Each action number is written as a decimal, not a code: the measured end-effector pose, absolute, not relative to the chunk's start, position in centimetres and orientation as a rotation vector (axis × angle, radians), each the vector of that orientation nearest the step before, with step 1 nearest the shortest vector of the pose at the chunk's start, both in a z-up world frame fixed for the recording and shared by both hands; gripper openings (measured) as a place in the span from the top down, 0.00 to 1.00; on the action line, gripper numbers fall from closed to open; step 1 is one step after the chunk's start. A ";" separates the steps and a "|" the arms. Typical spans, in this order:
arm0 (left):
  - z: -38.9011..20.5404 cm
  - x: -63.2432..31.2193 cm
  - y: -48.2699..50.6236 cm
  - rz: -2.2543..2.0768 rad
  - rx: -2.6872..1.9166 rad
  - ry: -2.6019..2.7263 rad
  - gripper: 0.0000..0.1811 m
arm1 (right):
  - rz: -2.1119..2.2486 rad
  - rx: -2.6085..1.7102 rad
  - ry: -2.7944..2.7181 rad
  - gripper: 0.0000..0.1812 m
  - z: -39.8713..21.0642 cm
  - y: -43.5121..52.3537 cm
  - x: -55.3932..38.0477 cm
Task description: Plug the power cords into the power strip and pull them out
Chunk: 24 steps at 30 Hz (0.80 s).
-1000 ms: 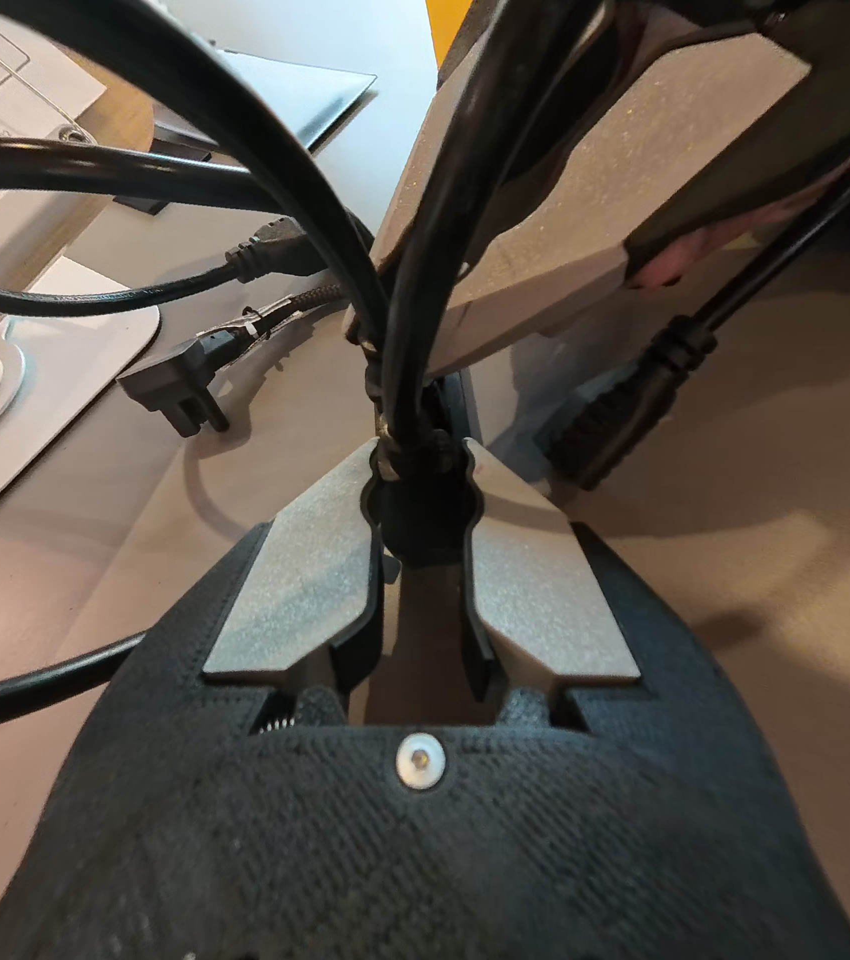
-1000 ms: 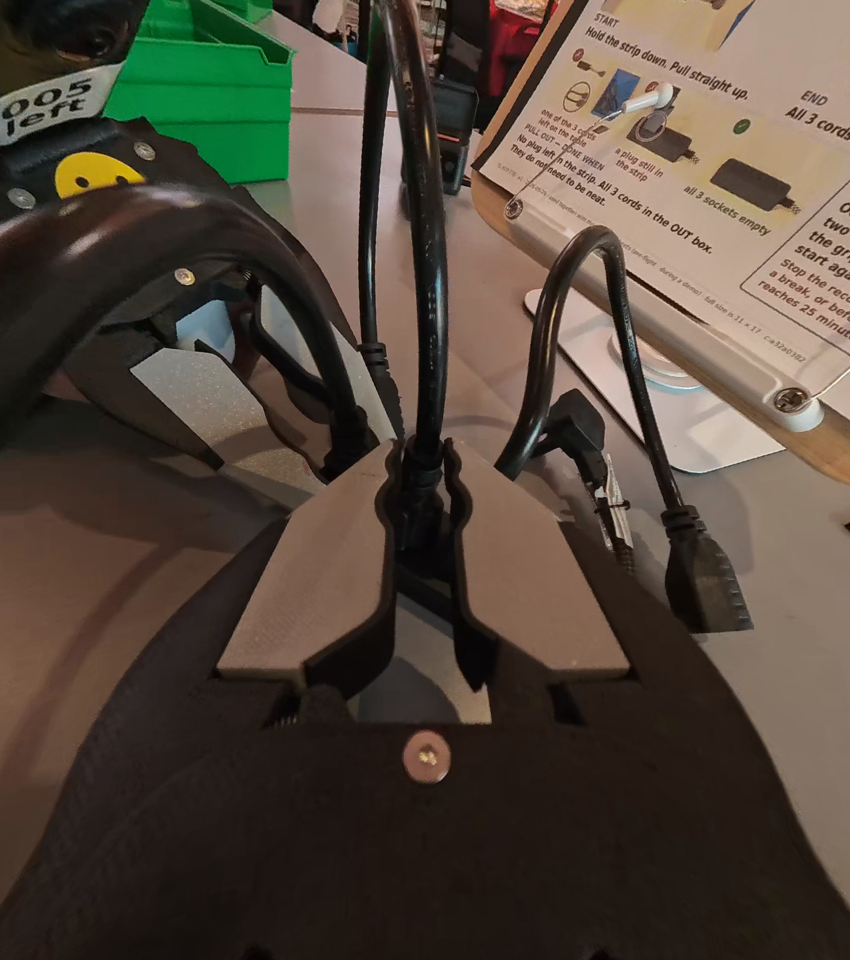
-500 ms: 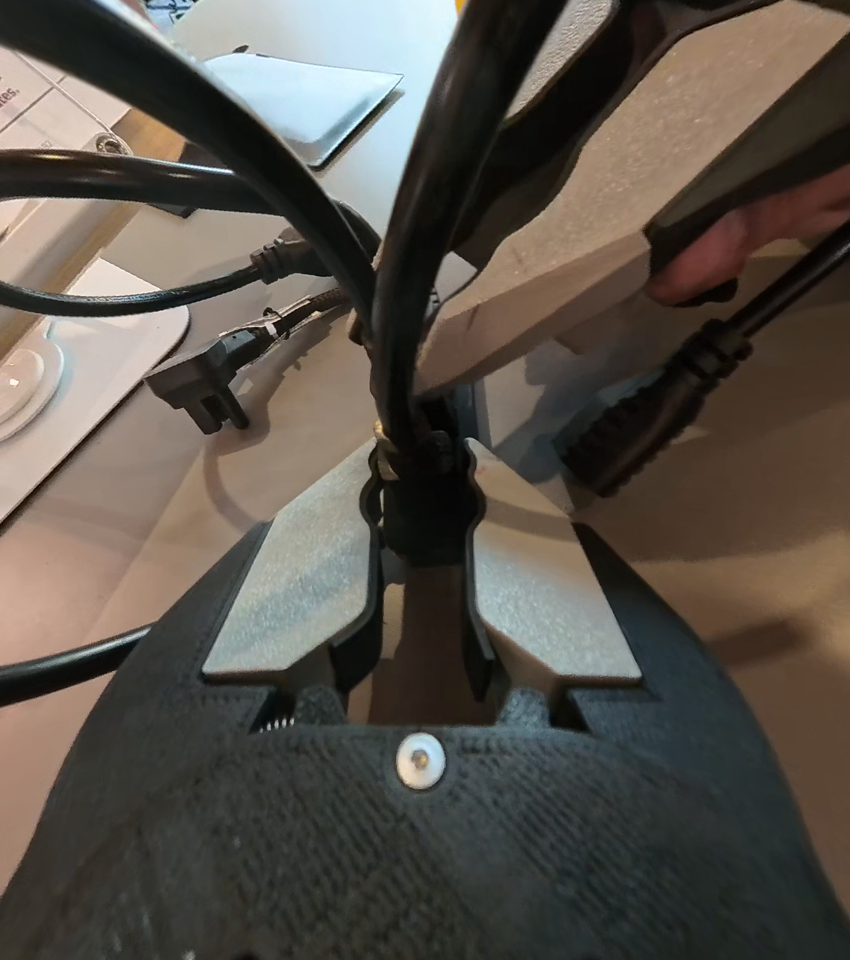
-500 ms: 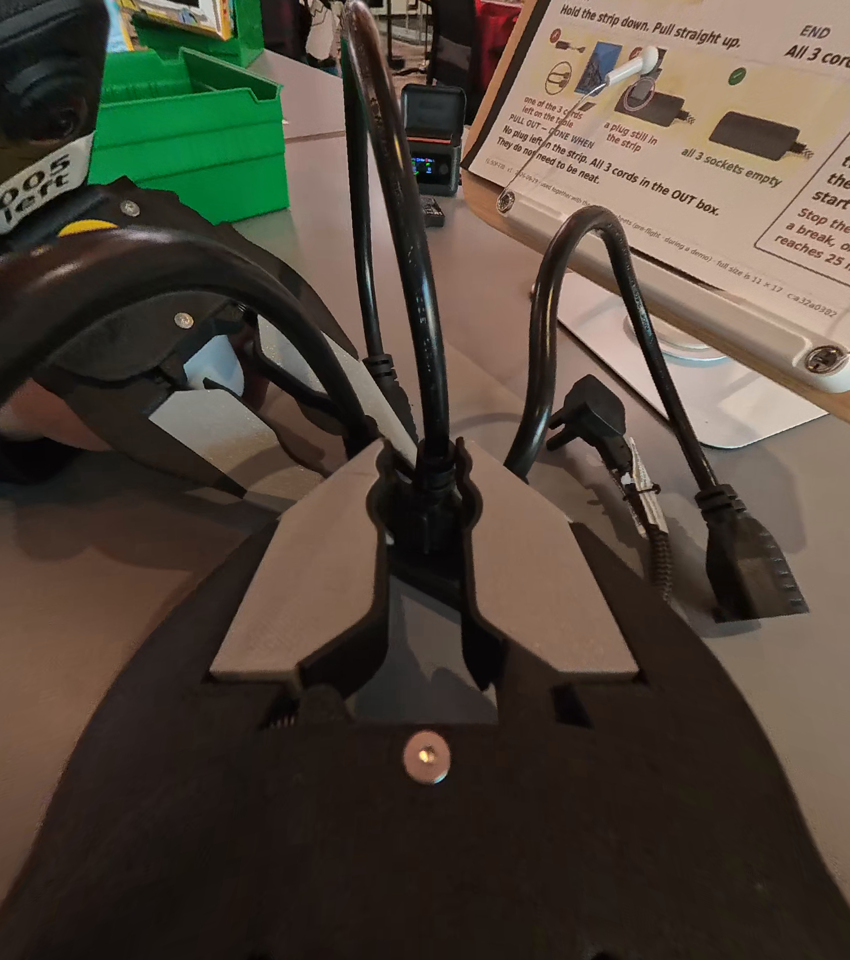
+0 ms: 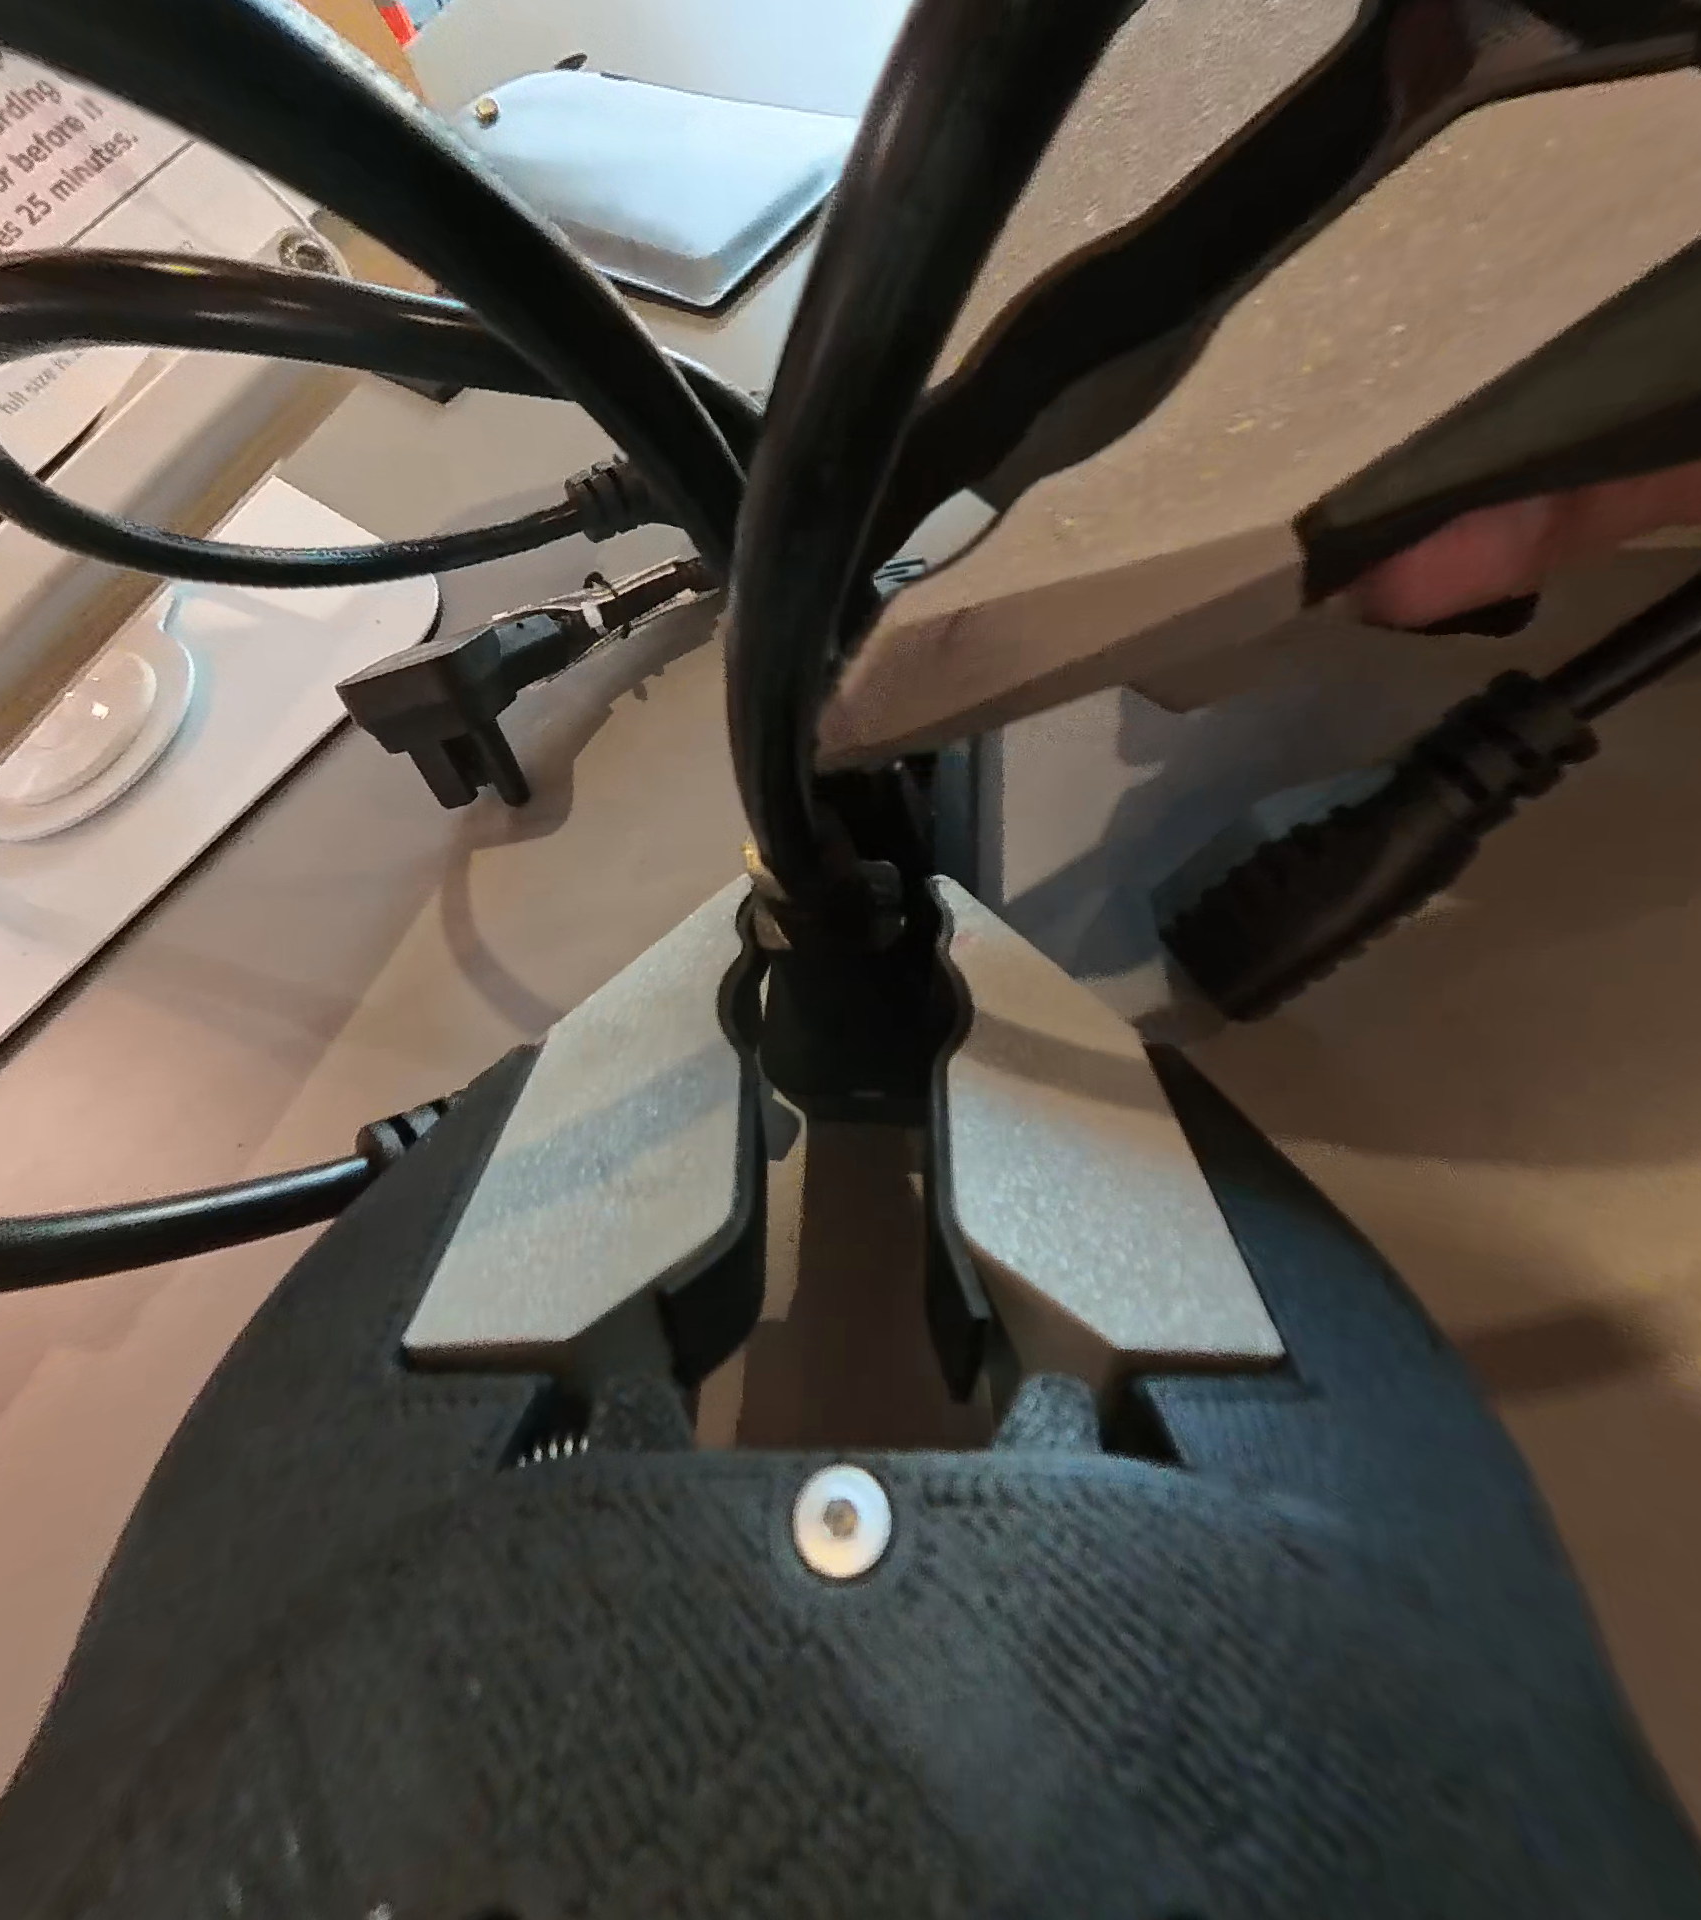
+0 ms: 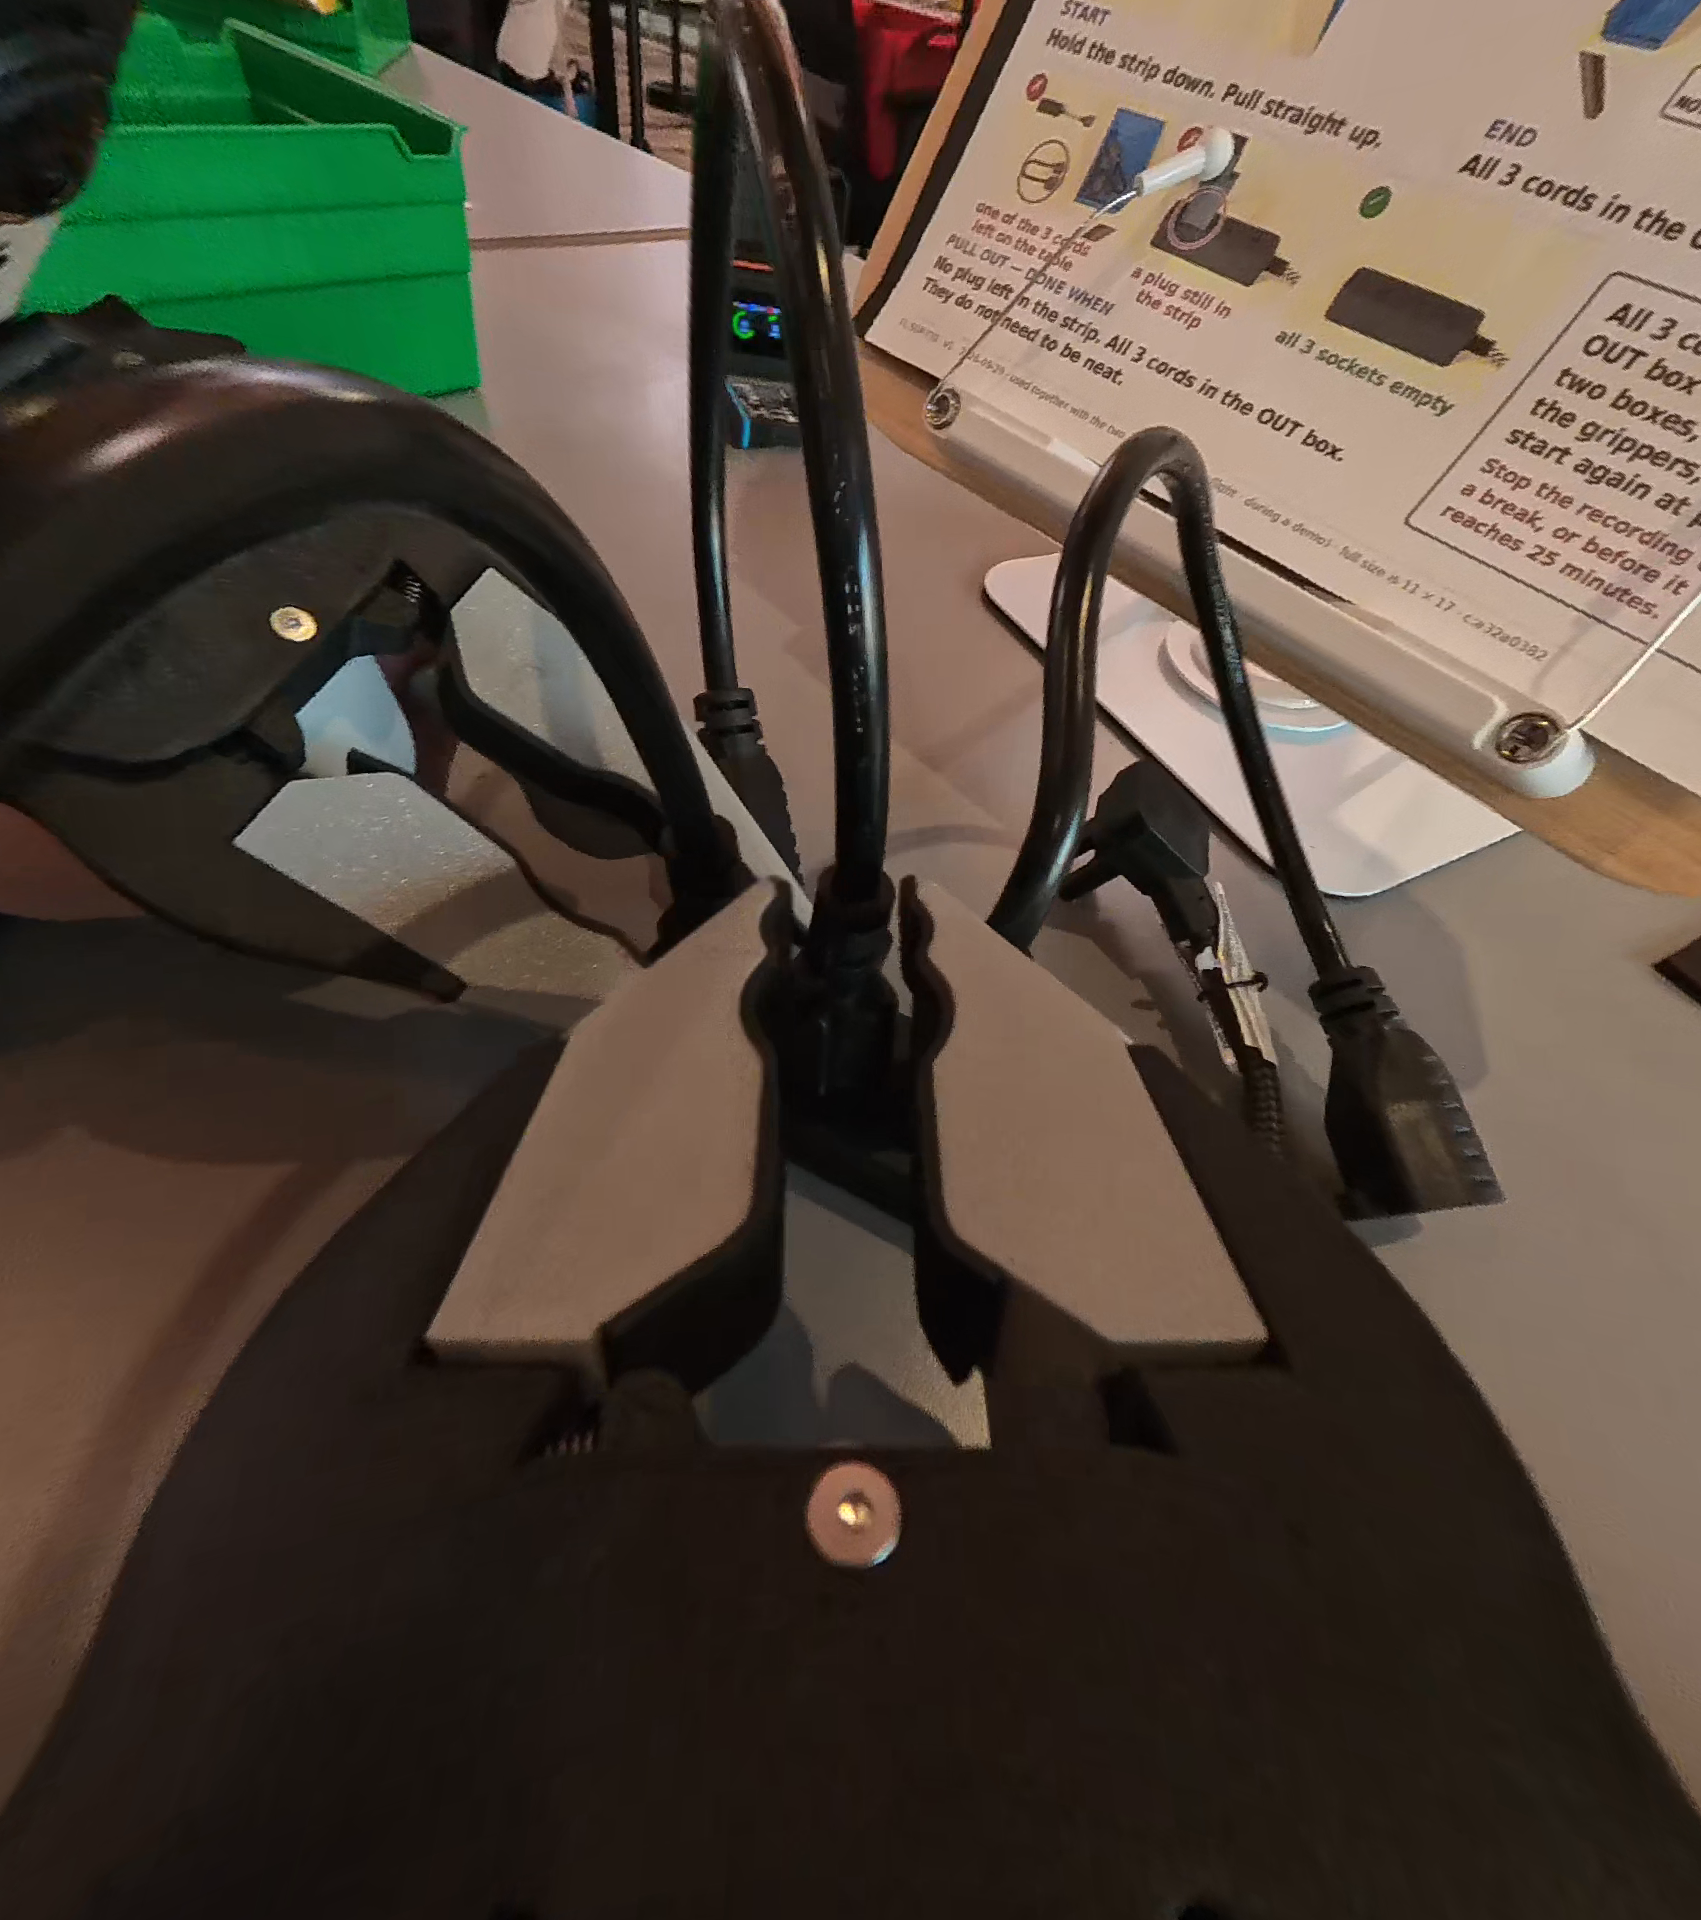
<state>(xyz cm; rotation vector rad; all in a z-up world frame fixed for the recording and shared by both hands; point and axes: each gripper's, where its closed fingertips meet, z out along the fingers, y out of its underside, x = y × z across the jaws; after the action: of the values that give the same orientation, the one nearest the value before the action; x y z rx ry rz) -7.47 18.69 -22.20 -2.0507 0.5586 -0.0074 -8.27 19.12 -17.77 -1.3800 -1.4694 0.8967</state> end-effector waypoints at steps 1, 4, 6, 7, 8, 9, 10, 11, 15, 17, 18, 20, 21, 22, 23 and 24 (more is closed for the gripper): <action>-22.2 -7.4 18.7 -0.009 -2.050 0.563 0.85 | 0.893 -1.382 -1.463 0.93 -17.8 19.2 -8.3; -22.2 -7.3 18.7 -0.008 -2.054 0.555 0.85 | 0.915 -1.391 -1.456 0.90 -17.9 18.8 -8.4; -22.2 -7.4 18.6 -0.002 -2.058 0.550 0.86 | 0.921 -1.417 -1.432 0.87 -17.9 18.7 -8.6; -22.2 -7.4 18.6 0.000 -2.059 0.548 0.85 | 0.915 -1.425 -1.424 0.88 -17.9 18.7 -8.6; -22.2 -7.4 18.6 0.001 -2.060 0.546 0.85 | 0.913 -1.432 -1.414 0.87 -17.9 18.7 -8.6; -22.2 -7.4 18.6 0.004 -2.060 0.546 0.85 | 0.919 -1.437 -1.401 0.88 -17.9 18.8 -8.7; -22.2 -7.4 18.6 0.006 -2.060 0.547 0.85 | 0.932 -1.440 -1.387 0.88 -17.9 18.8 -8.7; -22.2 -7.4 18.6 0.007 -2.058 0.547 0.85 | 0.955 -1.450 -1.372 0.88 -17.8 18.8 -8.7; -22.2 -7.3 18.7 -0.010 -2.057 0.542 0.86 | 1.053 -1.505 -1.326 0.88 -17.6 18.7 -8.8; -22.2 -7.3 18.7 -0.012 -2.058 0.538 0.86 | 1.068 -1.515 -1.307 0.88 -17.6 18.6 -8.9; -22.2 -7.3 18.7 -0.011 -2.057 0.537 0.86 | 1.073 -1.521 -1.298 0.88 -17.5 18.6 -8.9; -22.2 -7.4 18.7 -0.018 -2.058 0.536 0.86 | 1.075 -1.525 -1.301 0.88 -17.4 18.6 -8.9; -22.2 -7.3 18.7 -0.027 -2.059 0.536 0.86 | 1.067 -1.521 -1.319 0.88 -17.5 18.6 -8.8; -22.3 -7.4 18.7 -0.035 -2.063 0.531 0.86 | 1.058 -1.517 -1.336 0.88 -17.5 18.6 -8.8; -22.3 -7.4 18.7 -0.041 -2.067 0.525 0.86 | 1.042 -1.510 -1.348 0.88 -17.5 18.6 -8.7; -22.3 -7.6 18.7 -0.045 -2.069 0.519 0.86 | 1.016 -1.496 -1.357 0.88 -17.5 18.6 -8.7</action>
<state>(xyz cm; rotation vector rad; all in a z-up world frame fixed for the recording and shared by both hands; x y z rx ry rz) -7.56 18.71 -22.28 -2.0691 0.5192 -0.0449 -8.70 18.63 -17.54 -1.4961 -1.3574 1.0159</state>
